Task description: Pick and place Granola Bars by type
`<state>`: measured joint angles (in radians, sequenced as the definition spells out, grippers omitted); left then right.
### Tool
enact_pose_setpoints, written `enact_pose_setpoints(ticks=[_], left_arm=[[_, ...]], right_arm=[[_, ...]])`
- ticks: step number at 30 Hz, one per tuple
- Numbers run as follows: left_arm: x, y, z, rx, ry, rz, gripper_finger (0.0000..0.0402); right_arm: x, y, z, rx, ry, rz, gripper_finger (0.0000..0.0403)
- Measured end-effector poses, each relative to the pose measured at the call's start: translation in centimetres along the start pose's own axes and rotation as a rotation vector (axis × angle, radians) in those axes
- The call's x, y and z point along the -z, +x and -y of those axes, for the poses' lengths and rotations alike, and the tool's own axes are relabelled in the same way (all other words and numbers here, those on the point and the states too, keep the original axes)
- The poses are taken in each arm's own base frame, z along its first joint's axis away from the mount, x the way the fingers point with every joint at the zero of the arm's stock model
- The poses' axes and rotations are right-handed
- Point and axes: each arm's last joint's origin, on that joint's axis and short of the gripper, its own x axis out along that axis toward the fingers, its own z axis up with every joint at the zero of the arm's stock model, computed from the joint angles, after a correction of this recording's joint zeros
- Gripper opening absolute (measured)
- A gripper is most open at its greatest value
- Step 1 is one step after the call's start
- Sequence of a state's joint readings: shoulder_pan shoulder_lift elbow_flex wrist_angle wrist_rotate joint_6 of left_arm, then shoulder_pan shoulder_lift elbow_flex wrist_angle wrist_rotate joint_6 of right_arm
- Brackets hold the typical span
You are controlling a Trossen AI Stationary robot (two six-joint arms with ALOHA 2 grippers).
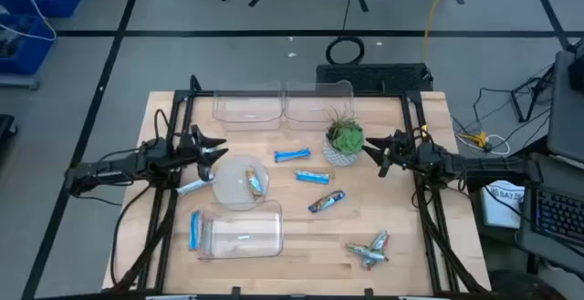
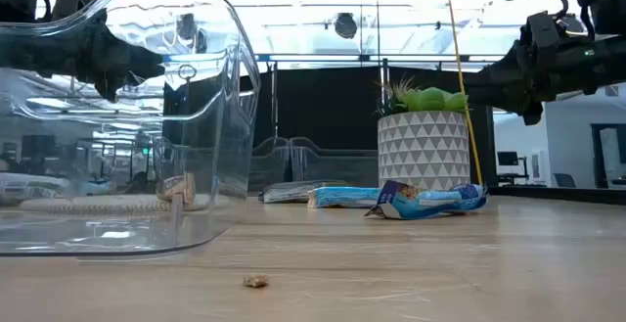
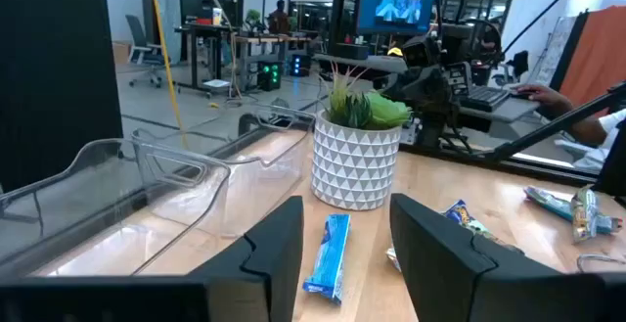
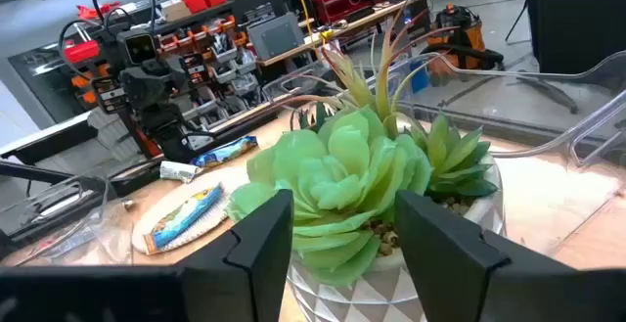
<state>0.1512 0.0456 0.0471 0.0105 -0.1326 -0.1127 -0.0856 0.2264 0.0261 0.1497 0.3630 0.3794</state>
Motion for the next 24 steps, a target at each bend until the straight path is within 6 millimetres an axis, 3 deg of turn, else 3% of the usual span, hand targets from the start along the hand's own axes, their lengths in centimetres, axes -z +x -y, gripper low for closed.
enact_pose_setpoints(ticks=[6, 11, 12, 17, 21, 24], left_arm=[[0.0, 0.0, 0.0, 0.001, -0.001, 0.001, 0.0159], [-0.2, 0.0, 0.0, 0.002, -0.003, 0.014, 0.0159], [-0.3, 0.0, 0.0, 0.004, -0.014, 0.030, 0.0159], [-2.3, -0.2, 0.3, 0.025, -0.008, 0.105, 0.0159], [-5.4, 0.2, 1.3, 0.077, 0.062, -0.028, 0.0159], [-8.0, 1.5, 2.3, 0.108, 0.126, -0.175, 0.0159]], right_arm=[[-0.1, 0.0, -0.1, -0.023, 0.043, 0.002, 0.0173], [-0.2, 0.0, -0.8, -0.213, -0.046, -0.045, 0.0173], [-0.7, 0.1, -1.1, -0.203, -0.079, -0.093, 0.0173], [-7.1, 0.6, -4.7, -0.235, -0.199, -0.226, 0.0173], [-10.0, 2.2, -8.0, -0.215, -0.247, -0.484, 0.0173], [-10.0, 3.2, -10.2, -0.232, -0.239, -0.772, 0.0173]])
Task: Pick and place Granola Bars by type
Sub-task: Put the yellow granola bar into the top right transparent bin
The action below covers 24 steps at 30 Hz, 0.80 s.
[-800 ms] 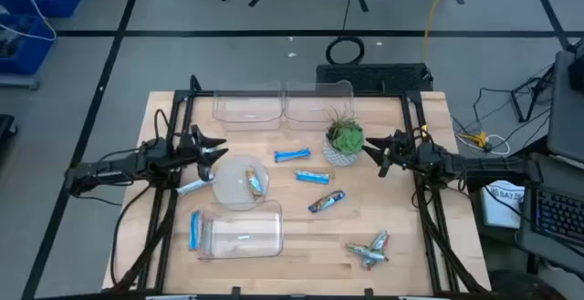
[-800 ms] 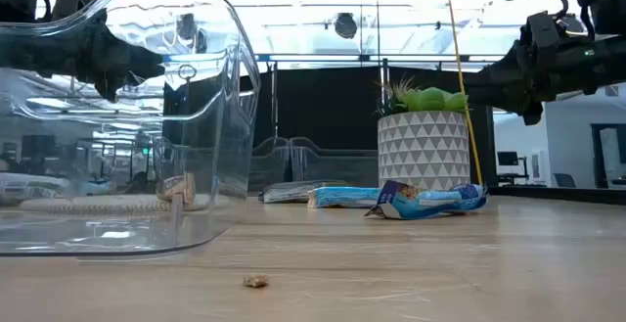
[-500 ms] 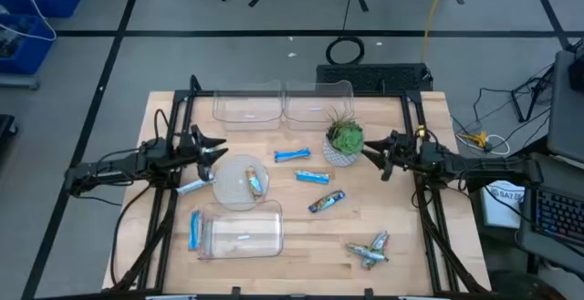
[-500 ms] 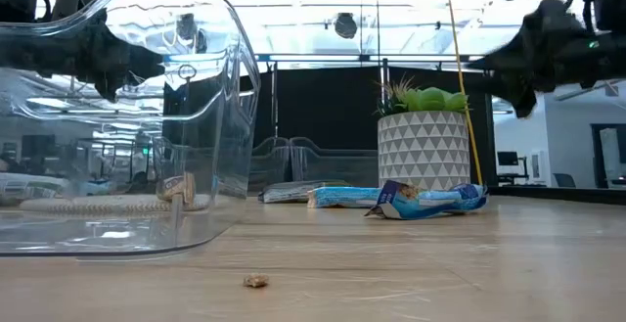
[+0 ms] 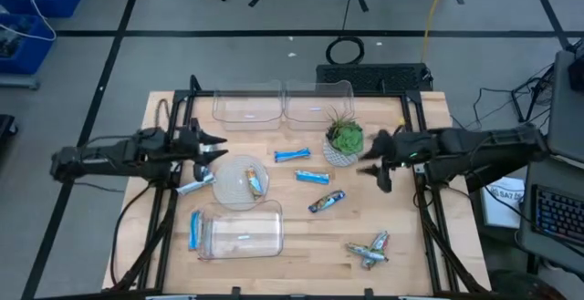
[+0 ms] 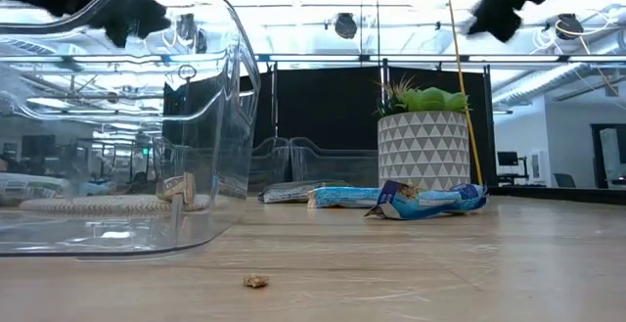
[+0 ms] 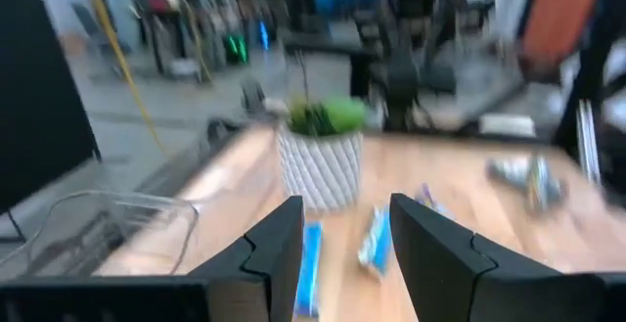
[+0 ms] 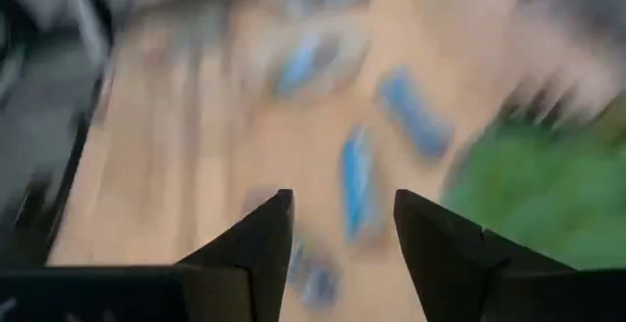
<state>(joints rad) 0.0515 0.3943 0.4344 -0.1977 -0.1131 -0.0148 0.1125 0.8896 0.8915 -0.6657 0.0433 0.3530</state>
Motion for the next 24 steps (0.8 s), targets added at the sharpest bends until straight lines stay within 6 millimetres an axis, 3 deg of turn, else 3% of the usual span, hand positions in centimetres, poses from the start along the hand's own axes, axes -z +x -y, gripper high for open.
enact_pose_setpoints(ticks=[4, 7, 12, 17, 24], left_arm=[[-4.0, 1.8, 0.8, 0.057, 0.012, -0.107, 0.0159], [-6.6, 3.3, 1.3, 0.093, -0.005, -0.108, 0.0159], [-10.3, 4.6, 1.9, 0.134, -0.001, -0.066, 0.0159], [-11.6, 5.5, 2.2, 0.143, 0.060, -0.076, 0.0159], [-11.4, 6.3, 2.4, 0.145, 0.025, -0.110, 0.0159]], right_arm=[[0.6, 2.1, -3.0, -0.132, 0.098, -0.385, 0.0173], [1.1, 2.5, -5.5, -0.215, 0.166, -0.489, 0.0173], [2.7, 3.4, -8.5, -0.196, 0.299, -0.565, 0.0173], [3.9, 5.1, -11.1, -0.149, 0.290, -0.503, 0.0173], [6.6, 8.3, -13.3, -0.063, 0.255, -0.572, 0.0173]])
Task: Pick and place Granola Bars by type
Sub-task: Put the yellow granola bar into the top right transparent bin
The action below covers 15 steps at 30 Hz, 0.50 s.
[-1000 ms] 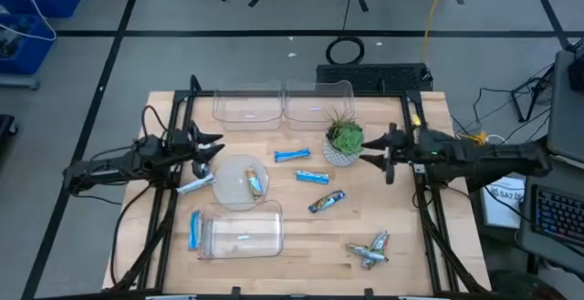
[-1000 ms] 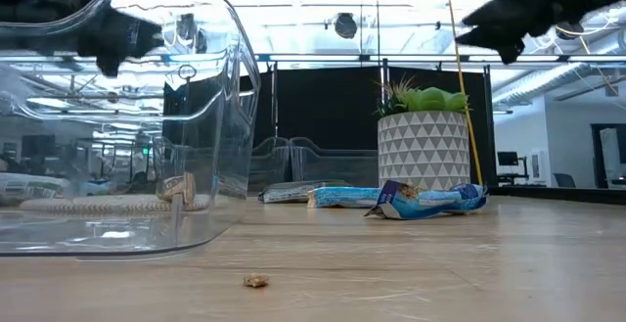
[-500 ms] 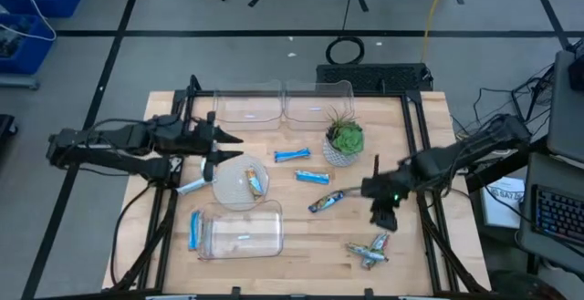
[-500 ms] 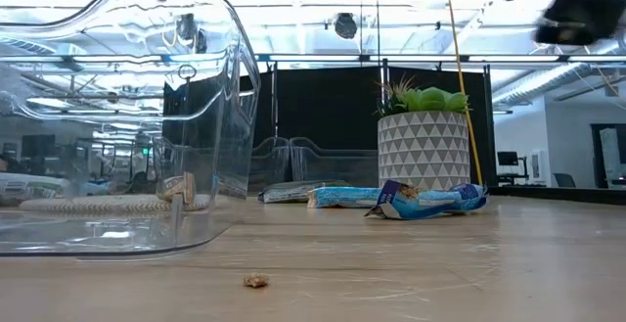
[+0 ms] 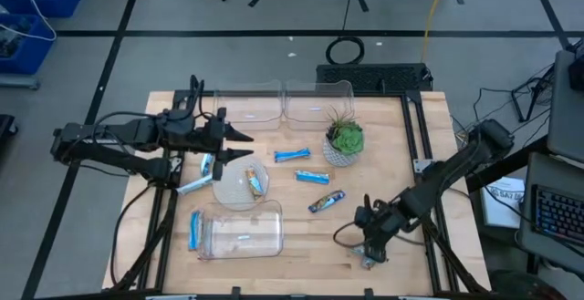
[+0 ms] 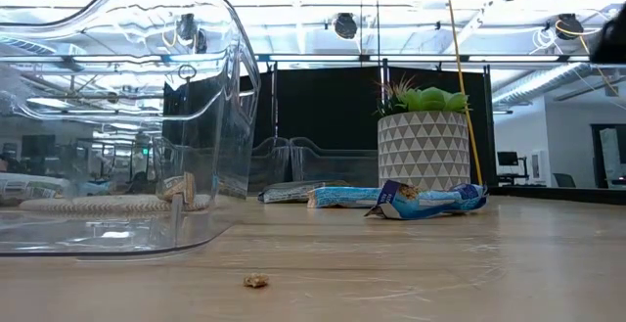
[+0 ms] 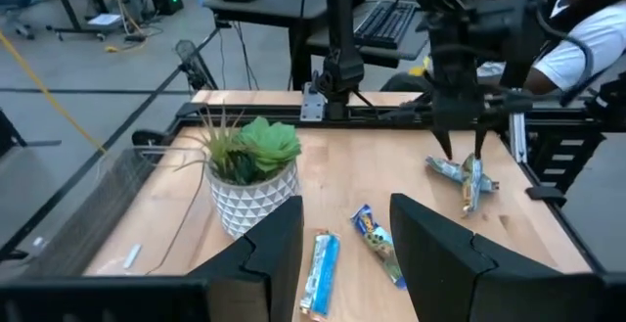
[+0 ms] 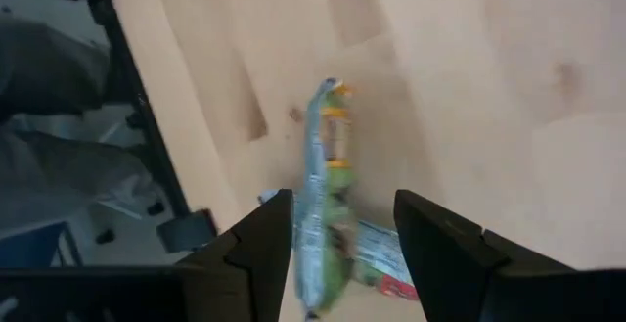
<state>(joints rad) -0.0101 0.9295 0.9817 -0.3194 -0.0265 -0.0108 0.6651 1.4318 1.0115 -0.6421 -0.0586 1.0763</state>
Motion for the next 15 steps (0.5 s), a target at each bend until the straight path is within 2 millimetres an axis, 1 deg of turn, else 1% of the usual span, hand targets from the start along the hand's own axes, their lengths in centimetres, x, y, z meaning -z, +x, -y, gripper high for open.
enact_pose_setpoints(ticks=[3, 6, 11, 15], left_arm=[[0.0, 0.0, 0.0, 0.001, 0.009, 0.000, 0.0159], [0.0, 0.0, 0.0, 0.001, 0.032, 0.001, 0.0159], [0.0, -0.1, 0.2, 0.019, 0.031, 0.004, 0.0159], [-0.1, -0.1, 0.6, 0.039, 0.036, 0.010, 0.0159]], right_arm=[[0.5, 1.8, -1.0, -0.016, -0.020, -0.013, 0.0173], [0.9, 3.4, -1.3, 0.008, -0.022, -0.023, 0.0173], [1.2, 5.9, -0.8, 0.119, -0.018, -0.043, 0.0173], [0.8, 7.8, -0.3, 0.122, -0.003, -0.059, 0.0166]])
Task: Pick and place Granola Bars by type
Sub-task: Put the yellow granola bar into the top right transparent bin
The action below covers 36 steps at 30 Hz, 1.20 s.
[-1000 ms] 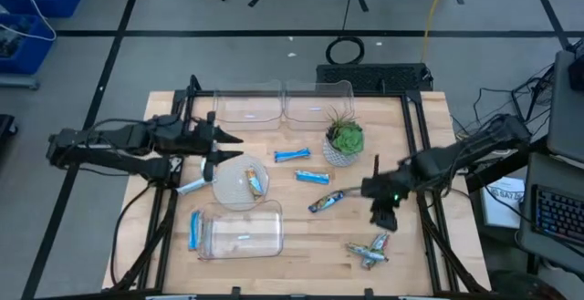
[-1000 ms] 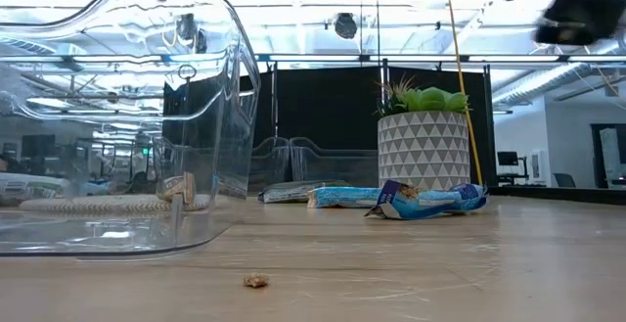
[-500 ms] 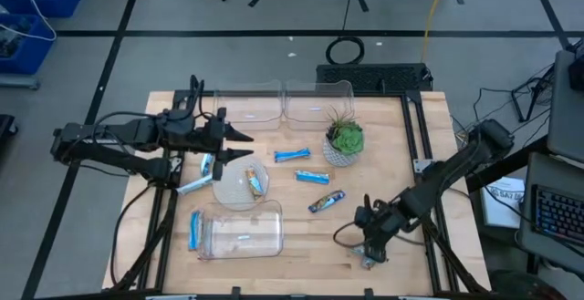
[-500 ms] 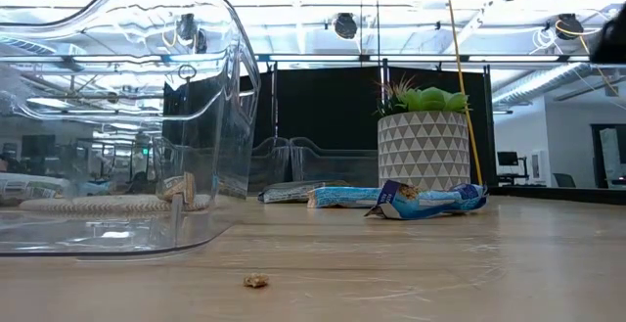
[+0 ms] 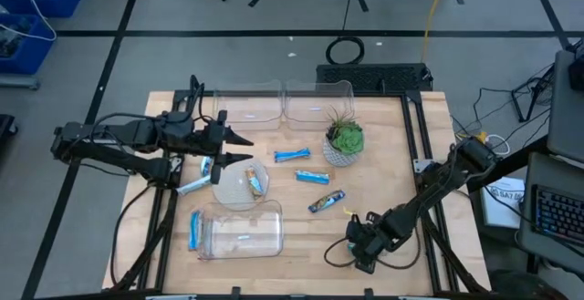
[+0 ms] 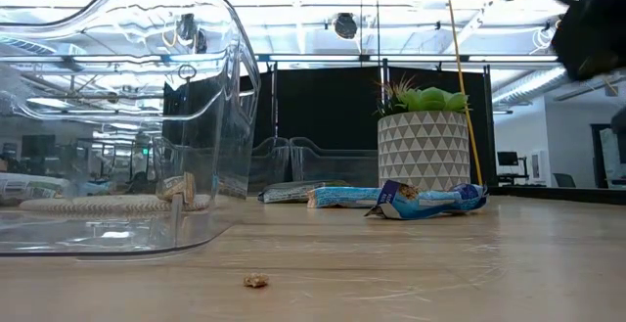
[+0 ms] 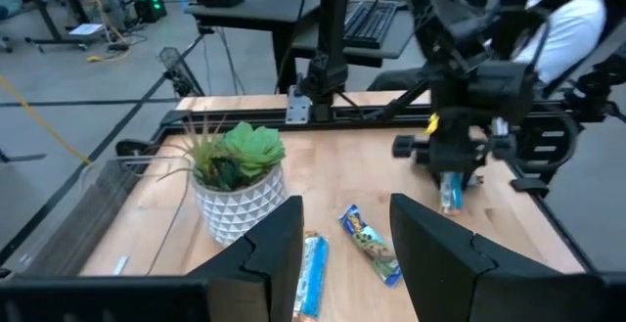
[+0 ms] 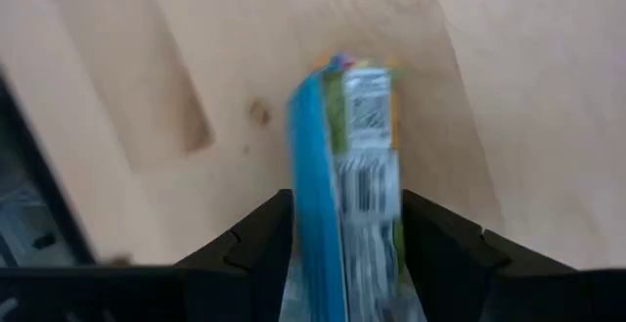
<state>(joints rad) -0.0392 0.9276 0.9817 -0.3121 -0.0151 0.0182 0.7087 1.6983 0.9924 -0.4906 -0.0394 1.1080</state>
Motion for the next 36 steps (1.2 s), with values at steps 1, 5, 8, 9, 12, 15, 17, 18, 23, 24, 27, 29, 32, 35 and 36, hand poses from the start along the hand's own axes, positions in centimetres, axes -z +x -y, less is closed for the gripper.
enact_pose_setpoints(ticks=[1, 5, 8, 9, 12, 15, 17, 18, 23, 24, 27, 29, 32, 35, 36], left_arm=[[0.0, 0.0, 0.1, 0.004, 0.001, 0.003, 0.0159], [0.0, 0.0, 0.4, 0.018, 0.005, 0.003, 0.0159], [0.0, 0.0, 0.6, 0.026, 0.006, 0.003, 0.0159], [0.0, 0.0, 0.6, 0.028, 0.006, 0.004, 0.0159], [-0.1, 0.0, 0.7, 0.035, 0.008, 0.009, 0.0159], [-0.3, 0.0, 0.8, 0.039, 0.010, 0.028, 0.0159], [-0.4, 0.0, 0.8, 0.039, 0.009, 0.036, 0.0159], [-0.3, 0.0, 0.8, 0.039, 0.009, 0.034, 0.0159], [-0.3, 0.0, 0.8, 0.032, -0.042, 0.030, 0.0159], [-0.3, 0.0, 0.8, 0.023, -0.057, 0.025, 0.0159], [-0.2, 0.0, 0.6, -0.026, -0.110, 0.024, 0.0159], [-0.2, 0.0, 0.5, -0.065, -0.148, 0.028, 0.0159], [-0.2, 0.0, 0.4, -0.103, -0.194, 0.033, 0.0159], [-0.2, 0.0, 0.4, -0.105, -0.199, 0.035, 0.0159], [-0.2, 0.0, 0.4, -0.105, -0.199, 0.035, 0.0159]], right_arm=[[0.0, 0.3, 0.0, -0.008, -0.003, -0.005, 0.0160], [0.1, 0.8, 0.4, 0.006, 0.003, -0.007, 0.0104], [-0.1, 0.2, 0.8, 0.005, -0.008, -0.009, 0.0034], [-0.2, -0.2, 1.0, -0.002, -0.009, -0.012, 0.0026], [-1.3, -2.6, 1.8, -0.032, 0.039, 0.015, 0.0020], [-2.9, -6.2, 2.9, -0.046, 0.072, 0.066, 0.0017], [-4.2, -9.3, 3.9, -0.042, 0.076, 0.127, 0.0016], [-4.9, -10.9, 4.6, -0.027, 0.079, 0.158, 0.0015], [-10.0, -17.6, 10.6, 0.098, 0.142, 0.355, 0.0014], [-11.2, -18.8, 11.9, 0.116, 0.160, 0.419, 0.0013], [-13.9, -21.3, 16.4, 0.164, 0.230, 0.562, 0.0012], [-15.3, -22.1, 19.2, 0.202, 0.277, 0.643, 0.0012], [-16.4, -22.6, 23.0, 0.270, 0.334, 0.679, 0.0012], [-17.6, -21.9, 26.2, 0.328, 0.367, 0.676, 0.0011], [-18.3, -21.6, 27.2, 0.339, 0.371, 0.681, 0.0011]])
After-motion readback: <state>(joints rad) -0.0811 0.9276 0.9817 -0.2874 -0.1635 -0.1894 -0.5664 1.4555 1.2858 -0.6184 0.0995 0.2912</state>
